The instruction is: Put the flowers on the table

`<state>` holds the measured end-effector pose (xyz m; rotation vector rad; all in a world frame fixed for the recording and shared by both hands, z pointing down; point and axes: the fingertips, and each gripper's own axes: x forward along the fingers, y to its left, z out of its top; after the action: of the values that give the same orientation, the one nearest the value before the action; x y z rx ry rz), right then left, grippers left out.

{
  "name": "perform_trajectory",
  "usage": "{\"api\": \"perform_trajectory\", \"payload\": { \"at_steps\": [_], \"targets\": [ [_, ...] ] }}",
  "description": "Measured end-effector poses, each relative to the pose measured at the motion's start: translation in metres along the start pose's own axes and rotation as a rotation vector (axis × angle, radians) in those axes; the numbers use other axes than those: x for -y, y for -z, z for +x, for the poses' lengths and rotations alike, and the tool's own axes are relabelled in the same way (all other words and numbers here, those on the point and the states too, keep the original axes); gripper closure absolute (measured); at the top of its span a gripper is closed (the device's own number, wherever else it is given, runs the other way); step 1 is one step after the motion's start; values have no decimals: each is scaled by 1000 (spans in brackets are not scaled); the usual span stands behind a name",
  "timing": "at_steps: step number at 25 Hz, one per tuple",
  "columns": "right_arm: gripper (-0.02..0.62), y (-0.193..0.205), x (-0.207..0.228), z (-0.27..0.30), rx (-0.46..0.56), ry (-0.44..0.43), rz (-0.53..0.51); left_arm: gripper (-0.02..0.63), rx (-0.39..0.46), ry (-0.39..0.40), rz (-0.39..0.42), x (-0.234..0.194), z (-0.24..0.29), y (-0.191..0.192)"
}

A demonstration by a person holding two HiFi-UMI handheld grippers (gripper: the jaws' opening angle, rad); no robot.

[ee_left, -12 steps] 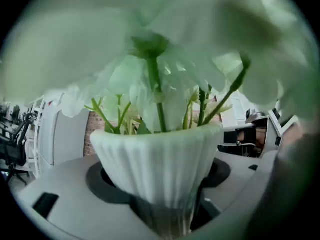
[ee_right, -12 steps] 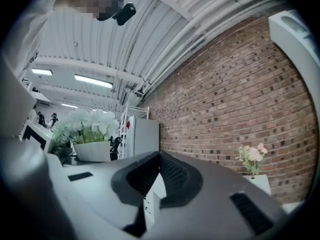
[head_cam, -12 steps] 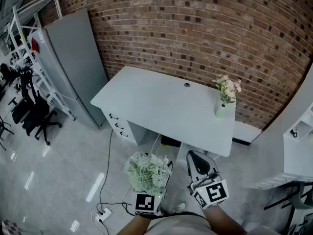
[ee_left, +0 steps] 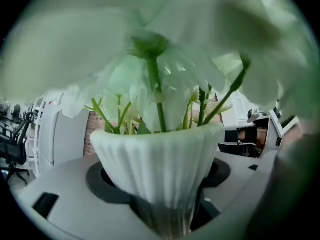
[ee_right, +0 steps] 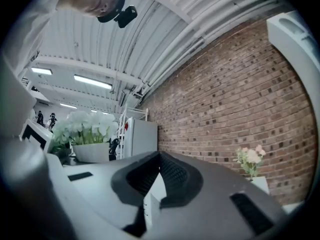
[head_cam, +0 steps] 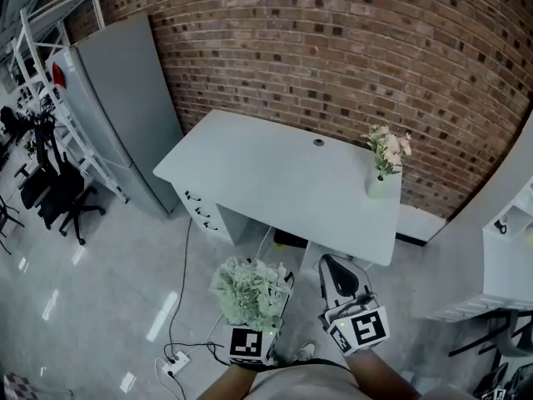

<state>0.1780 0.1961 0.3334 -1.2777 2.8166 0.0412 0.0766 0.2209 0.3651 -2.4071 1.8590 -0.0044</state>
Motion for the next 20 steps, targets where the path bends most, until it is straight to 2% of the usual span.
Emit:
{"api": "perform_trajectory", "payload": {
  "at_steps": [1, 6, 7, 9, 10, 16, 20],
  "targets": [
    [580, 0, 1, 0, 1, 3, -2, 250, 4, -9, -26, 0, 0, 1],
    [580, 4, 9, -4, -7, 5, -1, 250, -24, 23, 71, 7, 3, 4],
    [580, 4, 11, -4, -8, 5, 0, 250, -19, 15, 49, 8, 4, 4],
    [580, 5, 17, -6, -9, 6, 3, 250, 11, -37, -79, 6, 7, 1],
    [580, 6, 21, -7, -10, 7, 5, 250, 17, -54, -108, 6, 8, 0],
    [580, 9, 44, -13, -8, -3, 20, 250, 15, -104, -104, 7, 16, 1],
    [580, 13, 60, -20, -6, -17, 29, 250, 33, -142, -73, 8, 17, -5]
  ]
}}
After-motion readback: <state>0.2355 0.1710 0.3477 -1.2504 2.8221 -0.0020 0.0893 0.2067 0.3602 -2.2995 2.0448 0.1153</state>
